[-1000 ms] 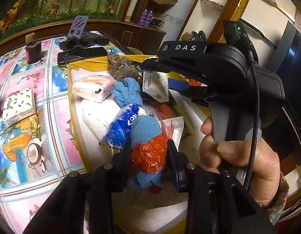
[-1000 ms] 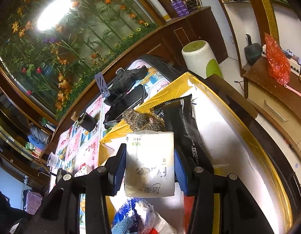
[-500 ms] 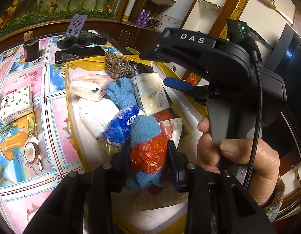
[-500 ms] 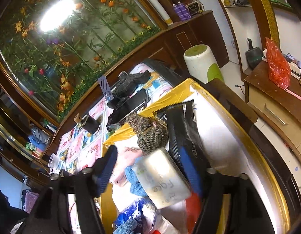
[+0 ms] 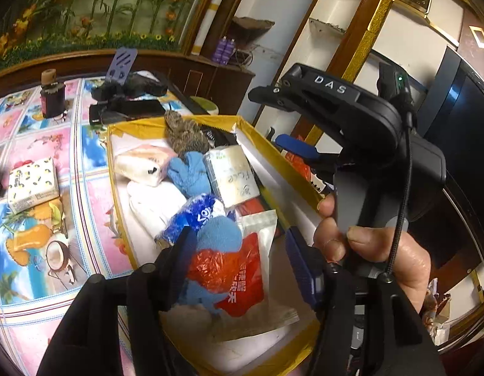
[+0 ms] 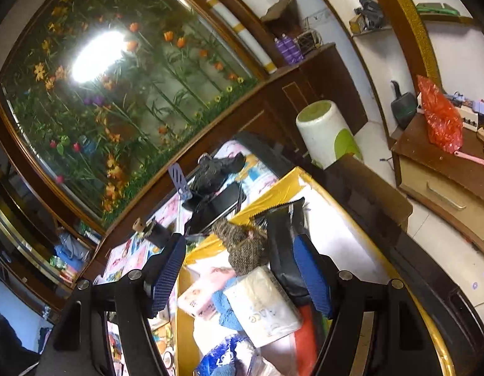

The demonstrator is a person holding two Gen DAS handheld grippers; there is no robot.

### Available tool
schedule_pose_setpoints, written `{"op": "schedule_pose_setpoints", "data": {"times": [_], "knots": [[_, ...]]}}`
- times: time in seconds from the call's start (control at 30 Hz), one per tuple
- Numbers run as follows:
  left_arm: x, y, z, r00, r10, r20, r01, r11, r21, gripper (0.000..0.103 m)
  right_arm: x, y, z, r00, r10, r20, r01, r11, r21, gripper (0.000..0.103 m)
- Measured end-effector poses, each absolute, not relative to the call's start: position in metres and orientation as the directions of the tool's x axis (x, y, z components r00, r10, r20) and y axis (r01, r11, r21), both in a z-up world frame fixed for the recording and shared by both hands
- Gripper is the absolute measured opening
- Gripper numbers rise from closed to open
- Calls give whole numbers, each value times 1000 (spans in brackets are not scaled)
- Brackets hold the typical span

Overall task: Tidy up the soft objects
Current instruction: 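Lower both items into the box and open both grippers, then withdraw both grippers from the box back over the table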

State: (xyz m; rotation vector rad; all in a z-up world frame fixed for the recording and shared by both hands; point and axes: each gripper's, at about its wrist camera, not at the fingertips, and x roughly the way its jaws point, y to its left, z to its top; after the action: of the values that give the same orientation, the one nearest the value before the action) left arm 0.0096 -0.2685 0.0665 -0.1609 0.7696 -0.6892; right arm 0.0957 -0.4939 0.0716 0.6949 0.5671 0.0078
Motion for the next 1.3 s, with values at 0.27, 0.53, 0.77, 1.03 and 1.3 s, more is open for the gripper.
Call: {"op": "schedule_pose_setpoints", "data": {"times": [0.27, 0.53, 0.77, 1.03, 1.3], "knots": [[8, -266, 70, 527, -626, -575, 510, 774, -376, 61, 83, -492, 83, 892, 213, -398, 101, 764, 637, 75], [12, -260, 69, 536, -616, -578, 484, 784, -387, 61, 77, -477, 96, 909, 232, -347, 32, 791, 611, 75], [11, -246, 73, 608, -555, -568, 440, 831, -341, 61, 82, -464, 97, 901, 244, -358, 12, 813, 583, 75], [10, -198, 72, 671, -483, -563, 342, 875, -342, 61, 80, -441, 99, 904, 252, -345, -44, 858, 511, 75], [7, -133, 71, 729, -403, -553, 223, 904, -364, 62, 62, -403, 106, 920, 248, -304, -100, 898, 429, 76]]}}
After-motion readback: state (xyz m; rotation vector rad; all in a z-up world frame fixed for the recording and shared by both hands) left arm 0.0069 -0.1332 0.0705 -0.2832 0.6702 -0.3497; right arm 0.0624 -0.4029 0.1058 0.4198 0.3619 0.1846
